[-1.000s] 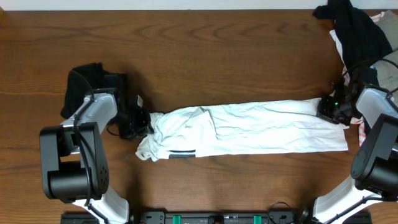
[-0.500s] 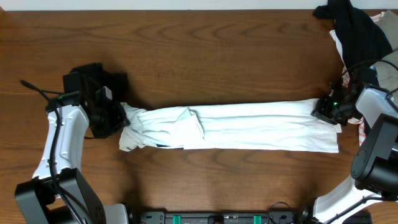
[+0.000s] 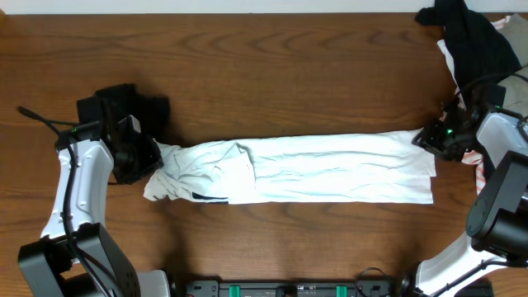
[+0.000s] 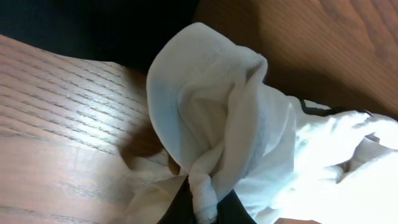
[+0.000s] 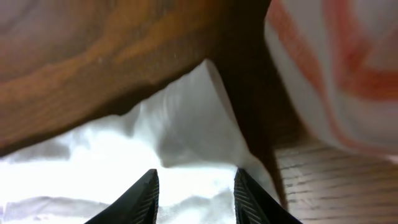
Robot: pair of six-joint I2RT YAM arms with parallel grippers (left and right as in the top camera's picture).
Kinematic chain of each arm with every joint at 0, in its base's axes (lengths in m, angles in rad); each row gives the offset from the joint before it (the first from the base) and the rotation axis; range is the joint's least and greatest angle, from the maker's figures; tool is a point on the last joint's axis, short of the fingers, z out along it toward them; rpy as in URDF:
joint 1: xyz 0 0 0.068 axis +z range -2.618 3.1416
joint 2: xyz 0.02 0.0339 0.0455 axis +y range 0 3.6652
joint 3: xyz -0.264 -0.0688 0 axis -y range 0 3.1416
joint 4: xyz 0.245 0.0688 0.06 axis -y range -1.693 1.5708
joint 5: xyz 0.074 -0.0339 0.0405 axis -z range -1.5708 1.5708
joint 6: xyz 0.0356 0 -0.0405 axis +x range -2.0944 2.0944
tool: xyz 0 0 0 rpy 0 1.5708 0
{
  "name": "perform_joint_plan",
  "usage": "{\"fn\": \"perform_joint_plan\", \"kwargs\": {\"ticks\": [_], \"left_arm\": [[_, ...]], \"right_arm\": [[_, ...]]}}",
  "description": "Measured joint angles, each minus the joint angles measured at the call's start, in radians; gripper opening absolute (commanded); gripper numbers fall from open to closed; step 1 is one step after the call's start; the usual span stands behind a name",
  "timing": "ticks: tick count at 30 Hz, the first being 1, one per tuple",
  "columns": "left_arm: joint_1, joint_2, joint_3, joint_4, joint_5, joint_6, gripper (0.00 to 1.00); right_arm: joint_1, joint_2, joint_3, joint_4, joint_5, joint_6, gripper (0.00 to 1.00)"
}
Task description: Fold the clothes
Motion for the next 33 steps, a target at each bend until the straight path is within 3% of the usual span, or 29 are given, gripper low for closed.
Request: {"fn": "perform_joint_plan", "kwargs": {"ticks": [13,23,33], "left_arm": [[-0.030,0.000,0.075,-0.054,-0.008,0.008,0.06],[-0.311,0.000,0.190,-0.079,-0.011,-0.063,0.06],[-0.606,0.000,0.197,0.004,-0.011,-0.194,0.06]], "right_arm": [[-0.063,0.000,0.075,-0.063,0.000,-0.002,0.41],[-0.071,0.000,0.075,-0.076,0.003,-0.002,0.41],[-0.071,0.000,0.075,-0.086,0.003,-0.002,0.41]]}}
